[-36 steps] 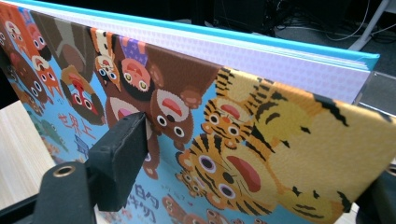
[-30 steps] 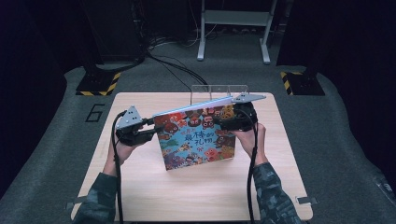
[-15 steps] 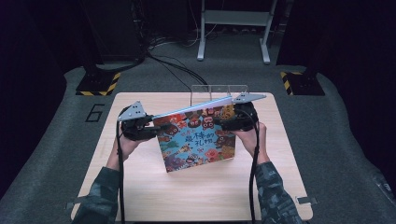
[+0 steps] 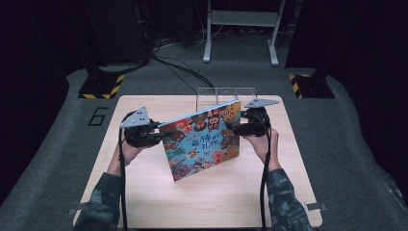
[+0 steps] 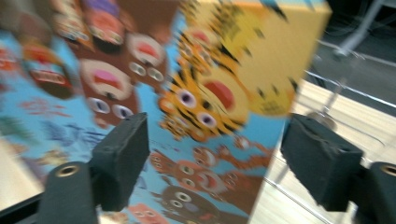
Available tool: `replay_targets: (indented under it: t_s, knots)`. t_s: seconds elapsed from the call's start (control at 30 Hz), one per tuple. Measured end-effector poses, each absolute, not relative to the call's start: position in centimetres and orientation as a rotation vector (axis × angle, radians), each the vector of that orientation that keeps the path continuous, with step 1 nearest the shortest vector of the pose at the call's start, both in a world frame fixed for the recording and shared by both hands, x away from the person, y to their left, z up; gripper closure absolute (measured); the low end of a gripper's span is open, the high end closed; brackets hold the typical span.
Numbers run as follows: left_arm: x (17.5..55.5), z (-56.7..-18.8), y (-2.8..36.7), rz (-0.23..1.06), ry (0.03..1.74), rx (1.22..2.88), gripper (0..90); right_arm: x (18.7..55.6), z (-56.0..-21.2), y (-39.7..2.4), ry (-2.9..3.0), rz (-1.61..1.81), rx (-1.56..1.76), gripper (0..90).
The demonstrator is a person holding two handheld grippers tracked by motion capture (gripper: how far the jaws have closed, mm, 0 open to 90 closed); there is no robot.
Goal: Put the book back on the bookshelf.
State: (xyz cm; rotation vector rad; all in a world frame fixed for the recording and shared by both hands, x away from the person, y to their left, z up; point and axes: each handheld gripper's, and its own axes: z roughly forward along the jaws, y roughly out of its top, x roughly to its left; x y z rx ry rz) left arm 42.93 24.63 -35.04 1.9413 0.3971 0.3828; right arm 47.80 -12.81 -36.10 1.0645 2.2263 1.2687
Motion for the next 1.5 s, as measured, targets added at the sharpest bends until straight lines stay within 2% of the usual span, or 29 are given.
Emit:
replay_targets:
  t_s: [0.17,0.23,0.33,0.63,0.77,1.0,1.3,1.5]
  knots:
    - [43.0,-34.9,24.5,0.376,0.385,1.955,70.4,49.2,-37.6,-12.8,2.258,1.345,1.115,16.0]
    - [43.0,-34.7,24.4,0.373,0.402,1.962,70.4,49.4,-37.8,-12.5,2.276,1.376,1.095,18.2]
    - [43.2,-34.5,24.4,0.374,0.412,1.987,69.7,49.1,-37.7,-11.8,2.259,1.340,1.074,15.4]
    - [43.9,-33.9,23.5,0.334,0.462,2.032,69.8,48.7,-38.0,-11.6,2.215,1.343,1.071,15.3]
    - [44.4,-34.0,22.7,0.294,0.492,1.983,69.8,48.6,-37.9,-11.6,2.220,1.343,1.067,17.7]
    - [44.5,-33.5,21.5,0.307,0.484,2.052,69.9,48.3,-38.0,-11.4,2.225,1.345,1.050,18.2]
    - [44.8,-33.5,20.9,0.308,0.463,2.054,71.2,48.2,-38.1,-11.7,2.223,1.360,1.040,18.6]
    - [44.5,-33.4,20.9,0.262,0.454,2.050,74.3,47.3,-38.3,-13.0,2.186,1.331,1.067,12.3]
